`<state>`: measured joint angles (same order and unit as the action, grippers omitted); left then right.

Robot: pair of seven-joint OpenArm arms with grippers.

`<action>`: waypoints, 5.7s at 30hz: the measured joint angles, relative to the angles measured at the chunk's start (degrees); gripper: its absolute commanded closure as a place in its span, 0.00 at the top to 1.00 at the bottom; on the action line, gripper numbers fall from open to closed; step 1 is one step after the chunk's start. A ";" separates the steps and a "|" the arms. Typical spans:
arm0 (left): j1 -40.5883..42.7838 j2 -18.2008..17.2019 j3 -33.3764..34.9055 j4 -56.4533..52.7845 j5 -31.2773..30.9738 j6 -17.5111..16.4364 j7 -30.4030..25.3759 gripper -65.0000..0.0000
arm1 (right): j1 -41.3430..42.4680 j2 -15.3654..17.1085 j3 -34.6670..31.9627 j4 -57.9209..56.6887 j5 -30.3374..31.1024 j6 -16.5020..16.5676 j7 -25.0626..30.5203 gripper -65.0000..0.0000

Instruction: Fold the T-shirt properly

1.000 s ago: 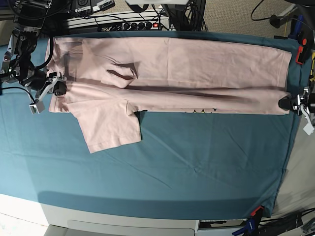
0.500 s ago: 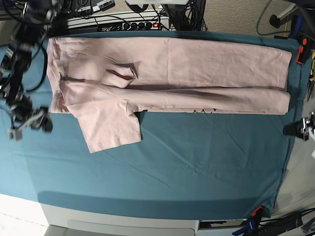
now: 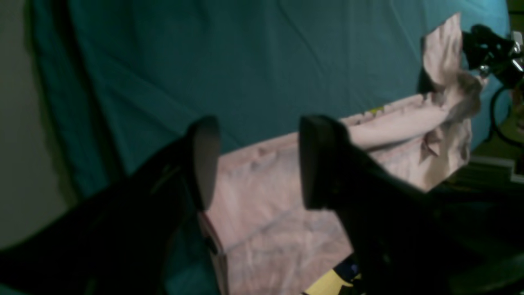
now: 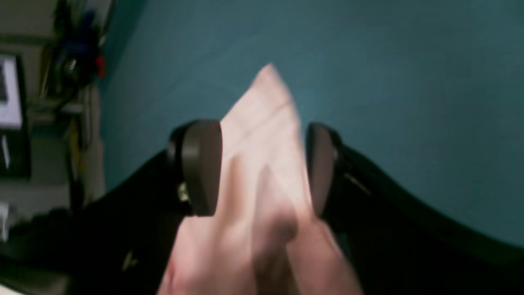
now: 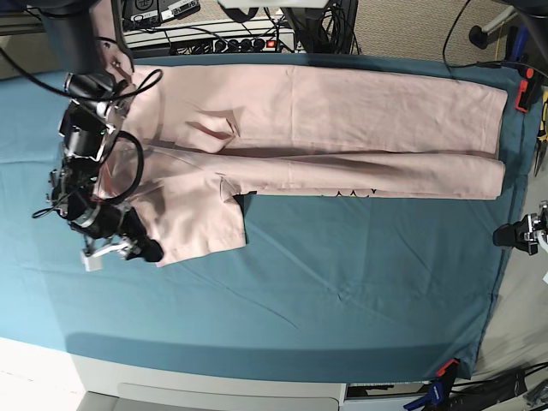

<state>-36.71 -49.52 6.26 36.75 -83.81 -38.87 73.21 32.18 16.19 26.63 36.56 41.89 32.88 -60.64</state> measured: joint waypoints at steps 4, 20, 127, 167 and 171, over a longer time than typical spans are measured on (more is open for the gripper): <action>0.00 0.02 0.00 0.00 0.13 0.00 -0.02 0.49 | -0.02 -1.11 -0.02 0.07 -0.28 1.14 -3.39 0.33; 0.02 0.11 0.00 0.09 0.07 0.00 -0.44 0.45 | -13.25 -2.12 -2.73 36.54 19.56 7.06 -19.71 0.00; 17.49 1.77 -0.81 0.46 -4.33 2.29 -0.39 0.55 | -44.57 -1.92 -15.80 73.96 33.03 7.06 -20.37 0.52; 20.17 -1.05 -0.24 8.28 0.33 1.86 1.49 0.00 | -44.57 -1.92 -15.80 73.99 29.97 7.06 -20.35 0.52; 20.59 -1.51 0.00 15.93 1.66 -0.48 3.80 0.00 | -44.59 -1.92 -15.80 73.96 23.76 7.06 -20.39 0.52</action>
<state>-16.12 -51.03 6.26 52.69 -82.15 -39.35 77.01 -12.40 14.26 10.83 110.52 65.65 39.94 -81.03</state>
